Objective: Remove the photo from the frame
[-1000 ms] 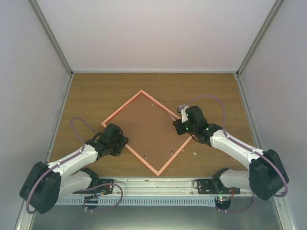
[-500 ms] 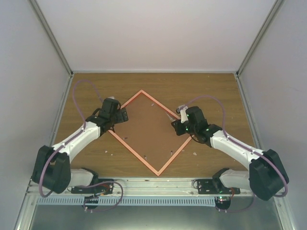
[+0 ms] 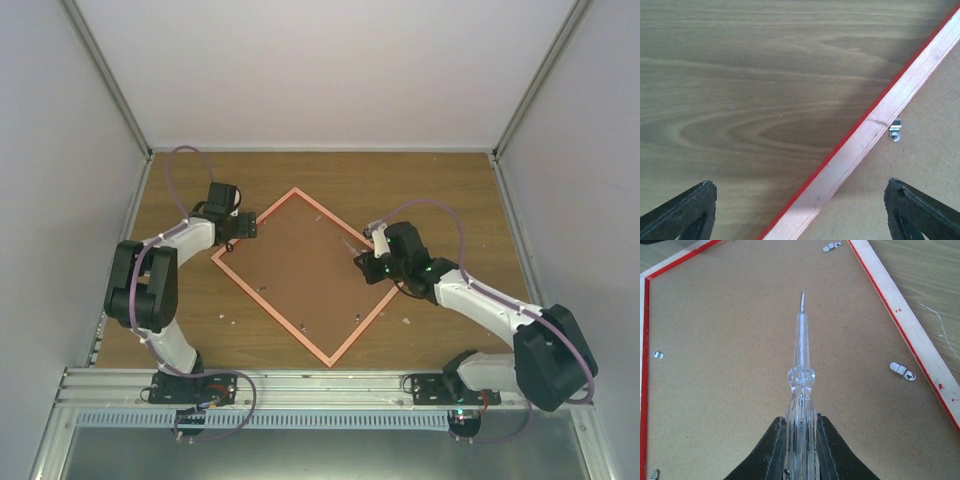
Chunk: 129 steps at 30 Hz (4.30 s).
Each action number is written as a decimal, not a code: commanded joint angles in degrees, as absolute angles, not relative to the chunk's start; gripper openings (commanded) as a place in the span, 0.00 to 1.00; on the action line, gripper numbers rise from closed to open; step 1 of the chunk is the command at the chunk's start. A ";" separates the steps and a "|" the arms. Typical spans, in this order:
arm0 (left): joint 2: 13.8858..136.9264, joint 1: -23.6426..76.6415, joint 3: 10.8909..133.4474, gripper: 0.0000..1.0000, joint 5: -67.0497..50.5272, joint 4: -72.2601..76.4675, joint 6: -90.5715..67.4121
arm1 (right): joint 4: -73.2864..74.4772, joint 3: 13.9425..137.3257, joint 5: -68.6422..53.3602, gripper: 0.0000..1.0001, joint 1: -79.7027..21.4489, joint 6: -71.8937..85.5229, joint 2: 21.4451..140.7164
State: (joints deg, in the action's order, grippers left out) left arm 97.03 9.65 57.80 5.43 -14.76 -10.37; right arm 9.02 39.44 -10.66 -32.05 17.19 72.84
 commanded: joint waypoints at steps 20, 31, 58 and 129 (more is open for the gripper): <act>106.13 8.99 62.99 0.59 -3.08 -15.21 -8.82 | 7.23 40.47 -12.06 0.01 -31.52 16.78 75.06; 109.66 8.87 65.56 0.54 -2.55 -17.20 -9.24 | 7.53 40.42 -12.22 0.01 -31.47 16.87 74.63; 95.51 15.56 44.59 0.20 -13.41 -12.25 -26.01 | 7.86 44.23 -16.38 0.00 -34.39 16.34 79.80; 85.97 27.16 32.71 0.16 -9.09 -12.50 -33.78 | 1.80 58.07 -20.65 0.01 -42.65 17.71 105.46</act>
State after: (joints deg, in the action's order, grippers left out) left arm 85.21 26.00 35.38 -6.55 -5.80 -34.11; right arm 2.55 57.98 -20.84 -43.05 17.67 105.78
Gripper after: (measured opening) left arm 0.180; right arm 0.122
